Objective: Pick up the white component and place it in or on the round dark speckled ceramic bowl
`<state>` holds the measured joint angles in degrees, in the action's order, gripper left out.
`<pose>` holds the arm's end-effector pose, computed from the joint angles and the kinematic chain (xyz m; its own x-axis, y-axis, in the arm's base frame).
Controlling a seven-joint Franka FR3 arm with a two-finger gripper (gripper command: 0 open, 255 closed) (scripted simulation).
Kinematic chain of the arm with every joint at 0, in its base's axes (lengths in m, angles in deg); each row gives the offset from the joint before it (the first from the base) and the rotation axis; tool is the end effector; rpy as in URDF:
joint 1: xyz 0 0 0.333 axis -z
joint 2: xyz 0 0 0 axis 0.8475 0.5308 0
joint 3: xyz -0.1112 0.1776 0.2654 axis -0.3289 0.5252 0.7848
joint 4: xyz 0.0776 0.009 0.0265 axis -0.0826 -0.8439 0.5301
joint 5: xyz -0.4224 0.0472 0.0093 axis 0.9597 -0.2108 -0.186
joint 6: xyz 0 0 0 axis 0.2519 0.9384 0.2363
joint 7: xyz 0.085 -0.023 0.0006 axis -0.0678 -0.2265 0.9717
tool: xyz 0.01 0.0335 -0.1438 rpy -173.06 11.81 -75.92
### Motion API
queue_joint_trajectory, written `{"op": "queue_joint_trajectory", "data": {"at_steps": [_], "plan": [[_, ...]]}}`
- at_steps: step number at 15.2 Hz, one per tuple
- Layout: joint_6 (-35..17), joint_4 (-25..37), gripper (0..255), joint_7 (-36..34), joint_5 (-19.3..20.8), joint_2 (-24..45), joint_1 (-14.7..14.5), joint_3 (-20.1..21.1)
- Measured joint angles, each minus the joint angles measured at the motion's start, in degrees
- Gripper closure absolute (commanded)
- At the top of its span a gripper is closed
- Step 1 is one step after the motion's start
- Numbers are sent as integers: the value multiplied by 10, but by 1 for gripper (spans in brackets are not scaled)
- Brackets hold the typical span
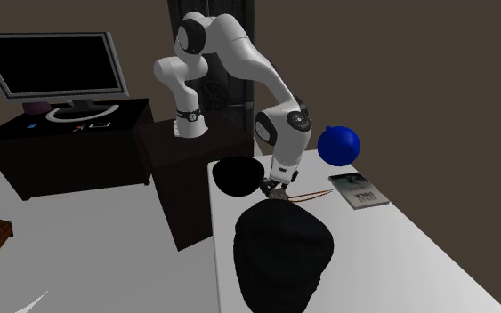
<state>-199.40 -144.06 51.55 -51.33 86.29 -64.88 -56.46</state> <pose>0.6854 0.1170 0.0836 0.9545 -0.0660 -0.2909 -0.0801 -0.9961 -0.0369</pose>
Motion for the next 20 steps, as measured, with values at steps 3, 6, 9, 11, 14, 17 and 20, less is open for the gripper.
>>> {"op": "queue_joint_trajectory", "data": {"at_steps": [3,6,9,11,14,17,20], "plan": [[9,-2,255,0,0,-11,1,0],[21,-9,255,-2,0,-30,1,0],[33,-12,255,-2,0,-45,1,0],[44,-9,255,-5,0,-54,0,0],[56,-15,255,-6,0,-71,1,1],[72,-13,255,-6,0,-85,2,0],[88,-13,255,-7,0,-101,2,0]]}}
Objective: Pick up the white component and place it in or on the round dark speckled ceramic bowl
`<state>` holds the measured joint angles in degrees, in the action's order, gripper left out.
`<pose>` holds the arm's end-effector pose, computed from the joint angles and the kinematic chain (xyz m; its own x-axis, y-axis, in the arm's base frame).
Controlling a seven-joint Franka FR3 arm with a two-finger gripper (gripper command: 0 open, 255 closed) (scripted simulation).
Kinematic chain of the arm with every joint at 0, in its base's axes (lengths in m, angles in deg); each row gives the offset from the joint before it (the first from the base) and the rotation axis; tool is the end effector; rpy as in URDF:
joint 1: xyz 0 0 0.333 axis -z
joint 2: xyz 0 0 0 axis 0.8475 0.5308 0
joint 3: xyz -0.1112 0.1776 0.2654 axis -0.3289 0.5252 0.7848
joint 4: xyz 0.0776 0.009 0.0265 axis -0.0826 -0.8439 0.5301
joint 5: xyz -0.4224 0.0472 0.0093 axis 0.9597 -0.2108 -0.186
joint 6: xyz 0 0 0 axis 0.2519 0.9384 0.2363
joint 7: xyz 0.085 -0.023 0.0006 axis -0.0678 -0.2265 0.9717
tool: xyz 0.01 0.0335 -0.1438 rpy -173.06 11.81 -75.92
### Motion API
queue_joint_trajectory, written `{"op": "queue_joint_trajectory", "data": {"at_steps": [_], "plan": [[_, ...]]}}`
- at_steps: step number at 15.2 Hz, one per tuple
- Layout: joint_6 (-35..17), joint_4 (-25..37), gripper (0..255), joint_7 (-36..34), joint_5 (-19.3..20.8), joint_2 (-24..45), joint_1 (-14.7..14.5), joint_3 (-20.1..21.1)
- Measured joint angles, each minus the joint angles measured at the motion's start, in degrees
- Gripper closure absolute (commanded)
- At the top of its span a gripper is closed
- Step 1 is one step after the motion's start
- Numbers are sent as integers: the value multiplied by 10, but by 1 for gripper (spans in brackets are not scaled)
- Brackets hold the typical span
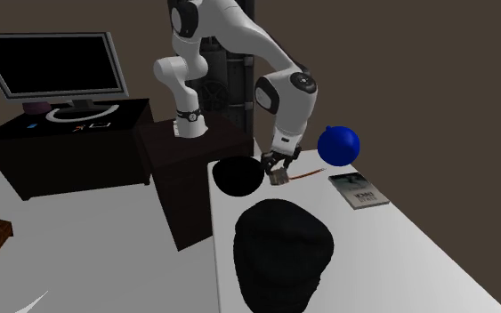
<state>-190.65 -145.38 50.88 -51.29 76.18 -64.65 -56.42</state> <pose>0.6858 0.1159 0.1905 0.9546 -0.0660 -0.2906 -0.0801 -0.9961 -0.0369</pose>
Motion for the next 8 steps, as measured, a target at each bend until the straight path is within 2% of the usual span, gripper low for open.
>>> {"op": "queue_joint_trajectory", "data": {"at_steps": [8], "plan": [[44,10,255,-4,0,-34,0,1]]}}
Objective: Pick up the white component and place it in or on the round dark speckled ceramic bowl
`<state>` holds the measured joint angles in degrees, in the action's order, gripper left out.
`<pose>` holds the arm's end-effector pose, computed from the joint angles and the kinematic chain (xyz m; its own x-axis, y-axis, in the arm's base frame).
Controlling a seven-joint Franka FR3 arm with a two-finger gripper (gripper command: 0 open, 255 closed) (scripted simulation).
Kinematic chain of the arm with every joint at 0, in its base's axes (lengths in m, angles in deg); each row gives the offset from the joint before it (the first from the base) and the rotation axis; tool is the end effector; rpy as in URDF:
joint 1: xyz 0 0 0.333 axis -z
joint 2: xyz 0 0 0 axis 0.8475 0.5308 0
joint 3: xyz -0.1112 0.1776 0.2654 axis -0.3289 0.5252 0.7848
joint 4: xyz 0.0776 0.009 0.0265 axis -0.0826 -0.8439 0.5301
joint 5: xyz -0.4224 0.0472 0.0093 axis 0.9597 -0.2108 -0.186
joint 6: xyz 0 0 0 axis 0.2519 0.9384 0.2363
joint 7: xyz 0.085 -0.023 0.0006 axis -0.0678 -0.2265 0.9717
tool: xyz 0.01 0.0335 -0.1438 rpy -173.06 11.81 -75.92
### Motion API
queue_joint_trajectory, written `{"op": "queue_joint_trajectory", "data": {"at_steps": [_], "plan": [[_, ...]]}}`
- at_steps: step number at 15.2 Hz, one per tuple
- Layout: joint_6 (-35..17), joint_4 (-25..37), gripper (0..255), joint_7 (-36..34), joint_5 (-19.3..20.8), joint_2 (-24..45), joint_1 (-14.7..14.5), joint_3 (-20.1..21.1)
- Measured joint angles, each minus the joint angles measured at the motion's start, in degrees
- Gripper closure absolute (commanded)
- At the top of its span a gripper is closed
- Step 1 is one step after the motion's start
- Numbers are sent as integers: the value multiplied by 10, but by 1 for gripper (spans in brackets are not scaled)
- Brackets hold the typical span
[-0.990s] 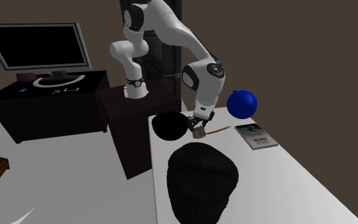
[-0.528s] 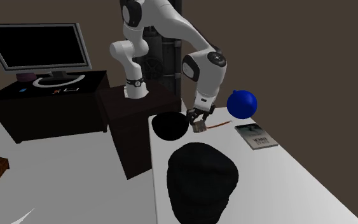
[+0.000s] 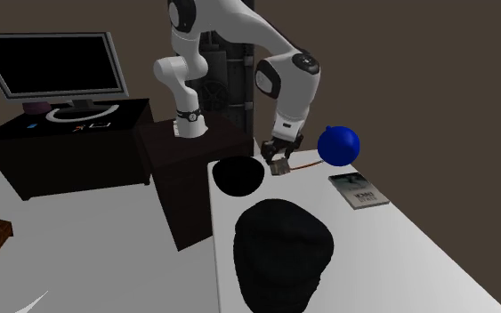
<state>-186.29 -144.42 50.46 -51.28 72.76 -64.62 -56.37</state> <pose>0.6860 0.1166 0.2360 0.9546 -0.0661 -0.2906 -0.0803 -0.9961 -0.0369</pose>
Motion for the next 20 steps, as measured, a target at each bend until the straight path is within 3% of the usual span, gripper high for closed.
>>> {"op": "queue_joint_trajectory", "data": {"at_steps": [6,13,20], "plan": [[25,-1,255,2,0,-25,3,-1],[-29,-182,255,54,3,-149,38,-18],[-61,-319,255,108,15,-250,71,-43]]}}
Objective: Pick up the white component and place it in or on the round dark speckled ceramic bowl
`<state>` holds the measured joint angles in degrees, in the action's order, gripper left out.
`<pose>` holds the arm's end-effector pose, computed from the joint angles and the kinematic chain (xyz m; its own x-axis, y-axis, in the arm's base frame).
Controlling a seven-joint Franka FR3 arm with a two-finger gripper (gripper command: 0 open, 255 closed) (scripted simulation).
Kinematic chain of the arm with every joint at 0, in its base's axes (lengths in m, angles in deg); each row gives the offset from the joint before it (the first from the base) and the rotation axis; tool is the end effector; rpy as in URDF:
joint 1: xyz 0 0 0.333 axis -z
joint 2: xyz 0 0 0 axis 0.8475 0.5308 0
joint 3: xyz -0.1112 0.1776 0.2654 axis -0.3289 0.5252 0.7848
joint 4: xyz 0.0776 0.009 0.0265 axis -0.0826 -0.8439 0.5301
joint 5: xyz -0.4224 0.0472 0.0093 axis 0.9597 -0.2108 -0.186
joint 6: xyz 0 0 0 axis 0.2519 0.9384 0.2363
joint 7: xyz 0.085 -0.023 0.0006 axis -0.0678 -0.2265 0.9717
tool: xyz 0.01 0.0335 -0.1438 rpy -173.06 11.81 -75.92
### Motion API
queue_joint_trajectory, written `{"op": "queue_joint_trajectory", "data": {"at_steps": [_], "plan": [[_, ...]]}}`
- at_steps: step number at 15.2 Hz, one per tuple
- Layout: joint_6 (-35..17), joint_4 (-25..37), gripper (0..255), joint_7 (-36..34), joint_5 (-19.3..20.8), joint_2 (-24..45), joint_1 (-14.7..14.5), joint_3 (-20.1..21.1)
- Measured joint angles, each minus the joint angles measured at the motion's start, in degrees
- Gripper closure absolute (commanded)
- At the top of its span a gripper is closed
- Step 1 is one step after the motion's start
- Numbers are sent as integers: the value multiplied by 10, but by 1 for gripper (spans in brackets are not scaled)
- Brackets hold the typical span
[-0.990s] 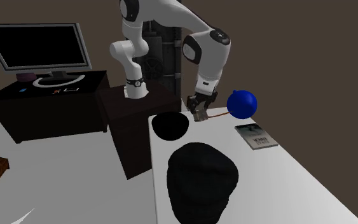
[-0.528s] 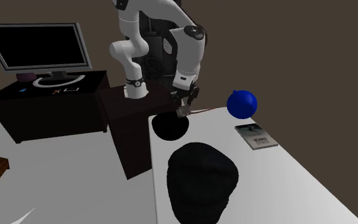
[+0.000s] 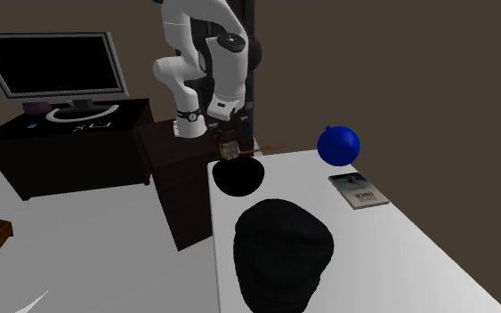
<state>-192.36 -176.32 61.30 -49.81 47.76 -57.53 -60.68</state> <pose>0.5481 -0.0163 0.2766 0.9543 -0.0667 -0.2914 -0.0807 -0.9961 -0.0361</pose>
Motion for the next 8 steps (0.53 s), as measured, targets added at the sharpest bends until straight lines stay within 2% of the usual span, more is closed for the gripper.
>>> {"op": "queue_joint_trajectory", "data": {"at_steps": [4,8], "plan": [[-14,-69,255,38,14,-53,24,-22],[-42,-86,255,46,15,-43,28,-25]]}}
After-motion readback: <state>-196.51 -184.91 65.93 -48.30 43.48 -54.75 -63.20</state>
